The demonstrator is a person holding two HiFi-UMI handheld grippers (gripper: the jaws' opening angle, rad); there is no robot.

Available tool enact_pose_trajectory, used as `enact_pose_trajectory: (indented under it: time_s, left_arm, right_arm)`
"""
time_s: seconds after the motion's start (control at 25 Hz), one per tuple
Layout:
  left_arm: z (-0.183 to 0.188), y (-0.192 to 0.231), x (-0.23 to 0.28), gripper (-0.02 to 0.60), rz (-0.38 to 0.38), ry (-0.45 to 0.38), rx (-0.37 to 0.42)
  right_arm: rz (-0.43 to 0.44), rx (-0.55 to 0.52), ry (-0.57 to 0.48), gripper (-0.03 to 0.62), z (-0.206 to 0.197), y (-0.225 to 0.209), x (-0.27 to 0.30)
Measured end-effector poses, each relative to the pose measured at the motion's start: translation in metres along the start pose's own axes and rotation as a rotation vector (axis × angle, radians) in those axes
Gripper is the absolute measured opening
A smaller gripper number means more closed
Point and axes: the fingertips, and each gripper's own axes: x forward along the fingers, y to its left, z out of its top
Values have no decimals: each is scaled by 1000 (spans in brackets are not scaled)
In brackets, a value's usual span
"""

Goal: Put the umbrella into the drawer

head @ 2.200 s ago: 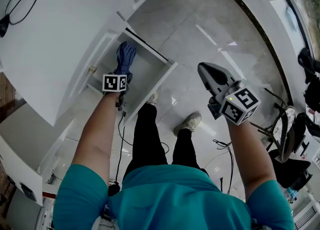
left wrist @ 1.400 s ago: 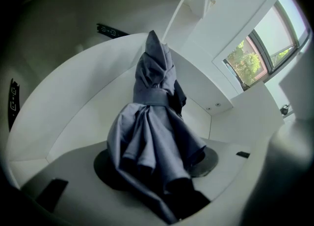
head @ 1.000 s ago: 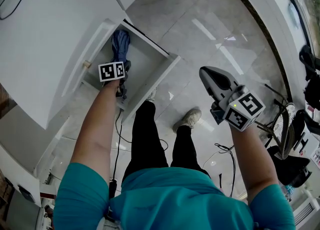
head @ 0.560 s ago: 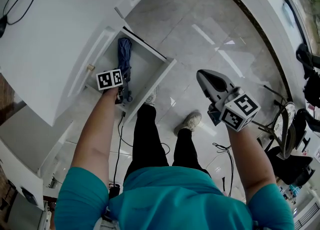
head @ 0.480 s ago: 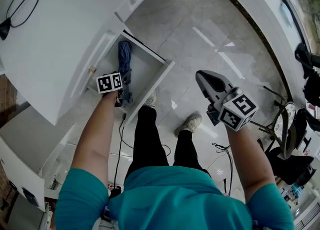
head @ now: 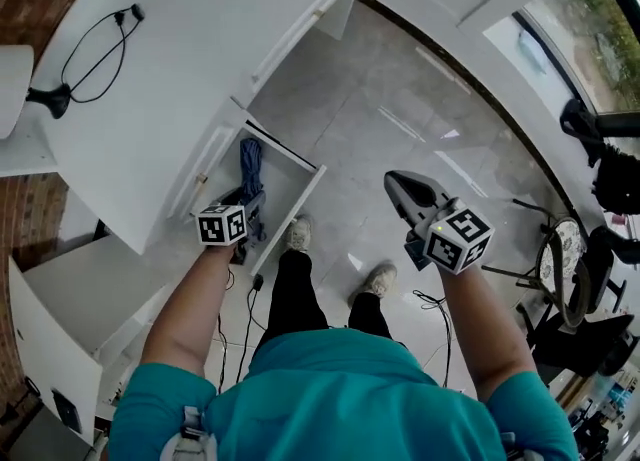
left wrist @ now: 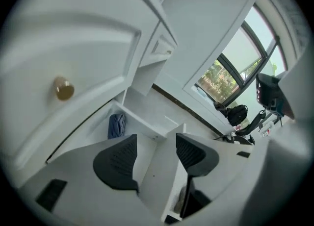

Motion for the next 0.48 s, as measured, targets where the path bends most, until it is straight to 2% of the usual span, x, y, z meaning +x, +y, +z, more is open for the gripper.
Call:
enact_pose_trajectory:
  time_s: [0.32, 0.48]
  left_arm:
    - [90, -94, -94, 195, -95, -232, 88]
    - [128, -136, -139, 122, -135, -342, 147]
  right_arm:
    - [23, -35, -16, 21, 48, 16, -41]
    - [56, -79, -9, 21, 72, 32, -51]
